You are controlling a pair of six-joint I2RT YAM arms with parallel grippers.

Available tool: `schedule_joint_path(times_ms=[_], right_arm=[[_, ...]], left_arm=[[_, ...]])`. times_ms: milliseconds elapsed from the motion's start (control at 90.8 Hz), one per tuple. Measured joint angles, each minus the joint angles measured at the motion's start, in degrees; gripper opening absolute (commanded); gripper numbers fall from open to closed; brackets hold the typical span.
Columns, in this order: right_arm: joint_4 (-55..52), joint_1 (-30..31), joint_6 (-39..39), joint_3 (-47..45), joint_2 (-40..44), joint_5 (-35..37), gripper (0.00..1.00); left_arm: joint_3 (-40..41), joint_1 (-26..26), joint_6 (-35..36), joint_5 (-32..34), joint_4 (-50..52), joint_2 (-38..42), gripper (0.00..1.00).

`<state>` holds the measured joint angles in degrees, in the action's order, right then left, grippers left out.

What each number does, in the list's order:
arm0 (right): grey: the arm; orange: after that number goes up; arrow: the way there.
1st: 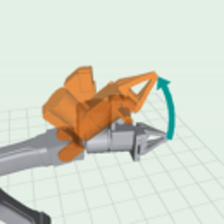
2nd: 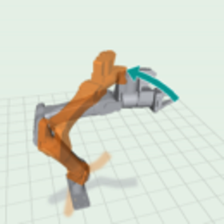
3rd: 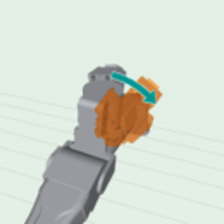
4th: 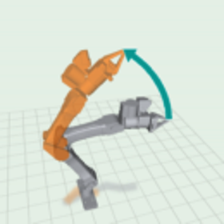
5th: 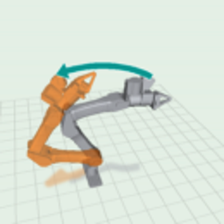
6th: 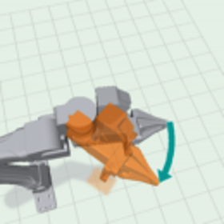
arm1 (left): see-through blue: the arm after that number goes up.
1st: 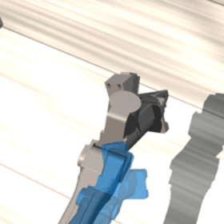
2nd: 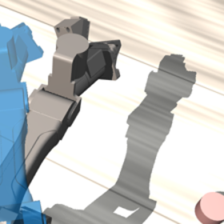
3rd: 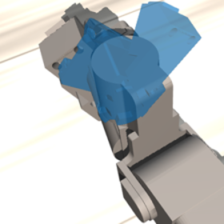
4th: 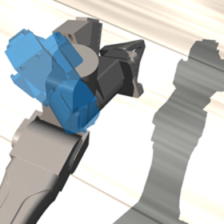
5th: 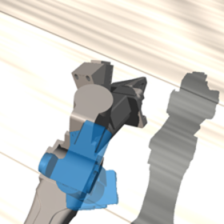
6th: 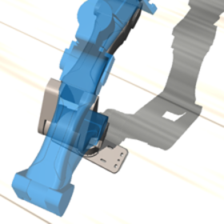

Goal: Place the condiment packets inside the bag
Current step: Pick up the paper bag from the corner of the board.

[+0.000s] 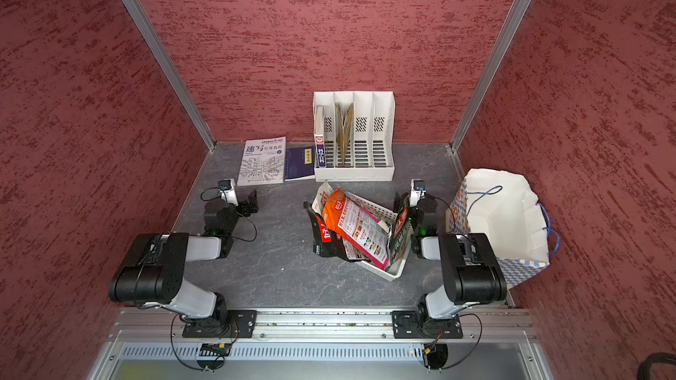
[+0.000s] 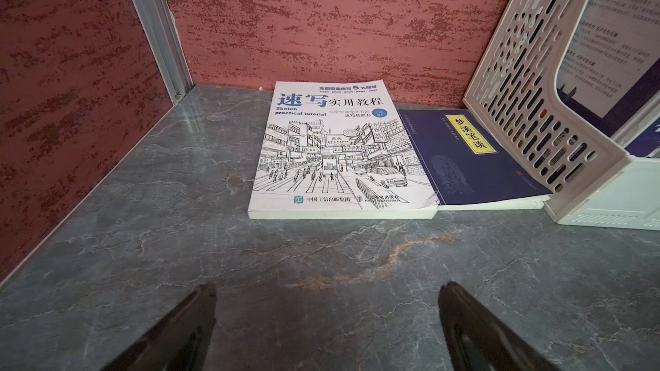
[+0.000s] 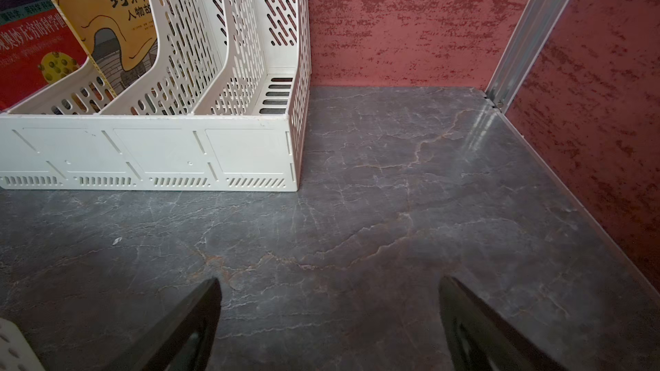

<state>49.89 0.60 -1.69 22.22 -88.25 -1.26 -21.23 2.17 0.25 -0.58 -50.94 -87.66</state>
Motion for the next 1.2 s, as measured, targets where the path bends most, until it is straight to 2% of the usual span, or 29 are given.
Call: schedule_joint_path(times_ms=[837, 959, 1080, 1135, 1201], right_arm=[[-0.2, 0.0, 0.0, 0.0, 0.1, 0.0, 0.99], [-9.0, 0.0, 0.0, 2.8, 3.6, 0.0, 0.99], [-26.2, 0.0, 3.1, 13.4, 10.9, 1.2, 0.99], [-34.2, 0.0, 5.3, 20.1, 13.3, 1.6, 0.98], [-42.8, 0.1, 7.9, 27.0, 15.8, 1.7, 0.98]], left_arm=[[0.0, 0.0, -0.3, 0.4, 0.9, 0.5, 1.0], [-2.3, 0.0, -2.1, 3.8, 12.1, 7.0, 1.0], [-12.3, 0.7, -11.6, 11.1, 29.6, 15.6, 1.0], [-18.2, 2.5, -16.8, 11.0, 37.5, 18.3, 1.0], [-23.5, 5.6, -22.2, 7.9, 44.8, 20.8, 1.0]])
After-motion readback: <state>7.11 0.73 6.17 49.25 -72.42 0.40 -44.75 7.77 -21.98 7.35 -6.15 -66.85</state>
